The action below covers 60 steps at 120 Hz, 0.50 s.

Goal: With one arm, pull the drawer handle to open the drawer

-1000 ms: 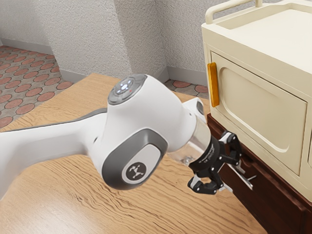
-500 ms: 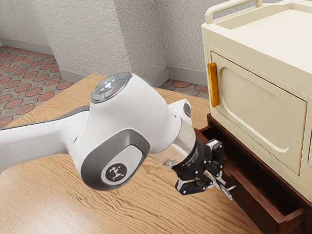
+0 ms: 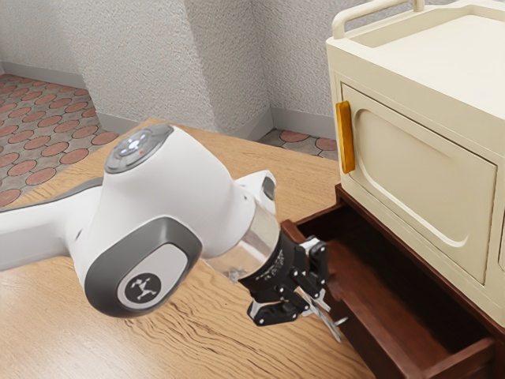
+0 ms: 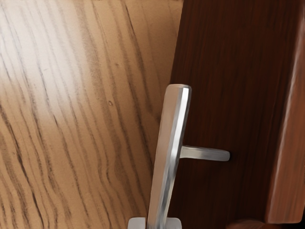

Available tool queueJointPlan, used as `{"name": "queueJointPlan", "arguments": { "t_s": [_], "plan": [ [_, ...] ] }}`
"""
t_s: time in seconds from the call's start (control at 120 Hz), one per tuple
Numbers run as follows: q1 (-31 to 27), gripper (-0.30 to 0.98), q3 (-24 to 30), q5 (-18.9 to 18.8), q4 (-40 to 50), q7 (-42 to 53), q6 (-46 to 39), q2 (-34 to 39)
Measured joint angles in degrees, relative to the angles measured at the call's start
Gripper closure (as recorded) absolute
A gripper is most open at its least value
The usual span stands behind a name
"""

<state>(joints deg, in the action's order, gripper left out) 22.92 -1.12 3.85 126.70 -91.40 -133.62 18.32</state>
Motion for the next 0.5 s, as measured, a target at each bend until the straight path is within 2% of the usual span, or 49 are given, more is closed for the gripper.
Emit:
{"name": "queueJointPlan", "arguments": {
  "t_s": [0.5],
  "plan": [
    [1.22, 0.79, -0.18, 0.31, 4.30, 0.47, 0.73, 4.83]
  ]
}}
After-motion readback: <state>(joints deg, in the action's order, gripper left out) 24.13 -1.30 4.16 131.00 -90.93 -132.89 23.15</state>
